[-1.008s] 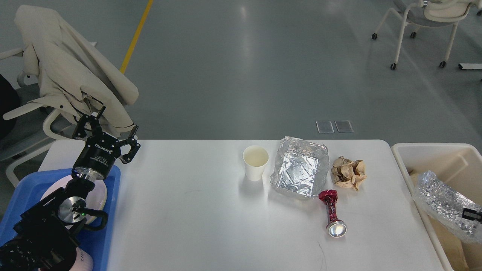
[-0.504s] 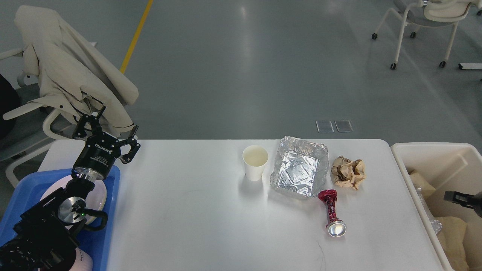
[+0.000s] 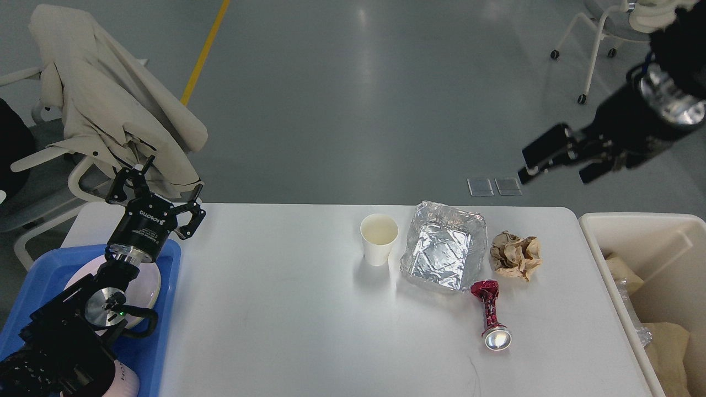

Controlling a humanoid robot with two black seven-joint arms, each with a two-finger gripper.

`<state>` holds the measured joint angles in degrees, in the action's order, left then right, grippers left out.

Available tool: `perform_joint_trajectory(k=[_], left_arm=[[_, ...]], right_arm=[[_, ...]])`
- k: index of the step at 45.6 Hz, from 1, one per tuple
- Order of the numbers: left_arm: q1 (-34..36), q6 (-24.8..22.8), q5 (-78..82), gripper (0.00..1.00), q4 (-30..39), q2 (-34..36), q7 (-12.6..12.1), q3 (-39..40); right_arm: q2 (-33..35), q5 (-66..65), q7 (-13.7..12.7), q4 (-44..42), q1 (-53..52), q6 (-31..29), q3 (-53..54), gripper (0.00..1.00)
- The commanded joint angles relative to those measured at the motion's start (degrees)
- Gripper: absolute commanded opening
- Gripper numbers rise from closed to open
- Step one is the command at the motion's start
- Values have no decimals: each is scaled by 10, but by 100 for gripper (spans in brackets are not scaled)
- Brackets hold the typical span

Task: Tidy desktop
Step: 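Raise the right gripper and move it toward the foil tray, then lower the right gripper onto the edge of the foil tray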

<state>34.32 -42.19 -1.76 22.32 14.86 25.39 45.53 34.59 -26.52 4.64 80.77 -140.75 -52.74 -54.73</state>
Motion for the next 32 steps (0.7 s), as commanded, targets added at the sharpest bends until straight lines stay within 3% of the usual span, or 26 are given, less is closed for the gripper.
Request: perform_joint_trajectory(k=[1,7,13,17,23,28,32], left_arm=[[0,0,0,100,0,0,0,0],[0,0,0,100,0,0,0,0],[0,0,0,100,0,0,0,0],[0,0,0,100,0,-1,0,0],[0,0,0,100,0,-1,0,0],[0,0,0,100,0,-1,0,0],[0,0,0,100,0,-1,0,0]], right_arm=[[21,5,12,0,-60,-23,102,100],[16,4,5,-8,-19,-23,89,100],[-38,67,-1,-75,163,-11,70,100],[-129,151,-3,-127,254,101,19,100],[-193,236,-12,-166,342,269,-19,100],[-250,253,-69,-205,425,382,-23,100],[-275,259,-94,-241,468,420,-24,100]])
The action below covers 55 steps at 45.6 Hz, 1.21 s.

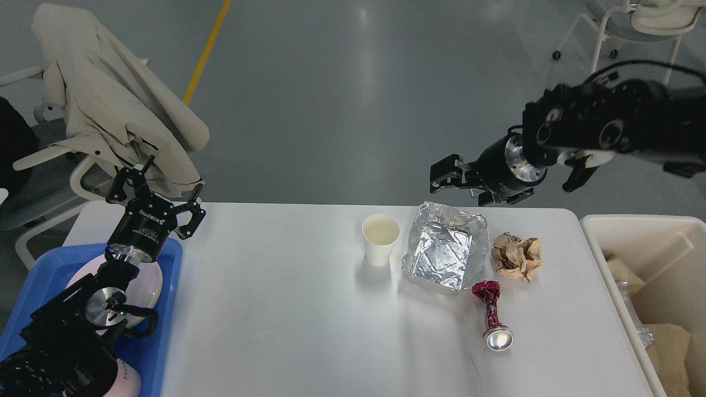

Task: Tidy desktop
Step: 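Lower the right gripper onto the edge of the foil tray, then grasp the foil tray and lift it up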

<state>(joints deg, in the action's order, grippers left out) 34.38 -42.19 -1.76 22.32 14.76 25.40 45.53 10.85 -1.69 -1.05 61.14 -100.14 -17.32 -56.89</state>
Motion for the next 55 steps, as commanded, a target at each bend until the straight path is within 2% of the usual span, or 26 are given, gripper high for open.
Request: perform_joint_trajectory(k=[1,9,21,45,55], left_arm=[[0,0,0,100,0,0,0,0],[0,0,0,100,0,0,0,0],[0,0,0,100,0,0,0,0],[0,0,0,100,0,1,0,0],[0,0,0,100,0,0,0,0]], right_arm=[[-42,11,-40,-52,73,74,-2,100],[-65,9,-41,-134,139,78,-8,100],[-86,3,-41,-188,209,88,-15,100],[-91,0,-40,-251,296,95,-16,100],[-90,-1,-41,-261,340,148,-16,98]])
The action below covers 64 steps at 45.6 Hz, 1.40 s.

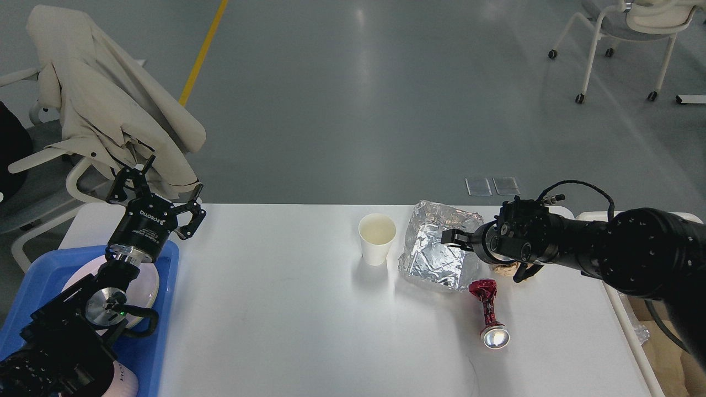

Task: Tidy desktop
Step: 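Grasp the foil tray and lift it up, then carry the foil tray over the bin and drop it in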

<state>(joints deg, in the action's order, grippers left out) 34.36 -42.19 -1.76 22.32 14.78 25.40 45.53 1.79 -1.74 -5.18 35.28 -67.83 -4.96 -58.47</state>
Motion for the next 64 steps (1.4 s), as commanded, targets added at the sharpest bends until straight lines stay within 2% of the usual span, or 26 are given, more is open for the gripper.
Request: perform_joint_trajectory(k=[1,2,6,9,10,11,36,40,44,46,48,51,55,56,60,64], left_arm=[[0,0,0,100,0,0,0,0],[0,0,0,100,0,0,0,0],[0,0,0,100,0,0,0,0],[0,0,0,100,0,0,0,0],[0,0,0,100,0,0,0,0],[0,0,0,100,0,0,0,0],[0,0,0,100,0,0,0,0],[0,0,0,100,0,0,0,0],[0,0,0,100,0,0,0,0],[0,0,0,100,0,1,0,0],[0,0,0,100,0,1,0,0],[-1,1,0,100,0,2,-1,0],[-1,0,0,100,0,3,0,0],[-1,0,0,100,0,3,0,0],[-1,0,0,100,0,3,0,0],[-1,0,0,100,0,3,0,0]], right_arm=[[1,0,0,-2,20,28,1,90],[1,0,1,-2,21,29,1,83],[1,0,2,-2,22,29,1,35],[1,0,1,-2,23,29,1,19],[1,0,2,-2,23,29,3,3],[2,-1,2,-3,24,29,5,0],[12,0,8,22,0,23,16,0],[44,-2,8,67,-54,16,15,0],[103,-3,8,162,-165,-7,3,0],[133,-8,9,210,-239,-44,-9,0],[159,-16,8,246,-324,-110,-22,0],[191,-22,11,269,-451,-251,-31,0],[215,-25,25,258,-574,-417,-38,0],[217,-38,35,239,-629,-486,-38,0],[229,-74,50,227,-690,-500,-36,0],[245,-104,51,229,-709,-500,-40,0]])
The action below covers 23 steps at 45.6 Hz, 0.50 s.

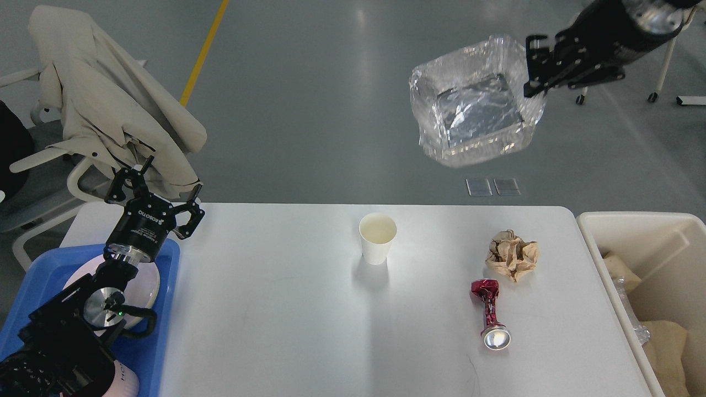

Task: Tidy desktop
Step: 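Carry the foil tray over the bin and drop it in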

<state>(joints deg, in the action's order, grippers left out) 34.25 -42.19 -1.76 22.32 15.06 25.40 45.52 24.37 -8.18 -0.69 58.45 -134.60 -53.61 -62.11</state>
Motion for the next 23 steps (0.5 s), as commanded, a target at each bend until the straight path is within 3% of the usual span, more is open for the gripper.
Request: perform_joint_trajectory(k=[1,8,15,23], left_arm=[[0,0,0,100,0,0,0,0],[0,0,0,100,0,0,1,0],[1,0,0,100,0,-1,1,-1],[1,0,0,100,0,-2,1,0]], right_arm=[[20,-50,6,-3,-42,-14,-7,0],[45,-119,7,-8,-16,-14,-57,0],[119,-190,7,-32,112,102,-96,0],[194,-207,27,-171,340,192,-84,0]])
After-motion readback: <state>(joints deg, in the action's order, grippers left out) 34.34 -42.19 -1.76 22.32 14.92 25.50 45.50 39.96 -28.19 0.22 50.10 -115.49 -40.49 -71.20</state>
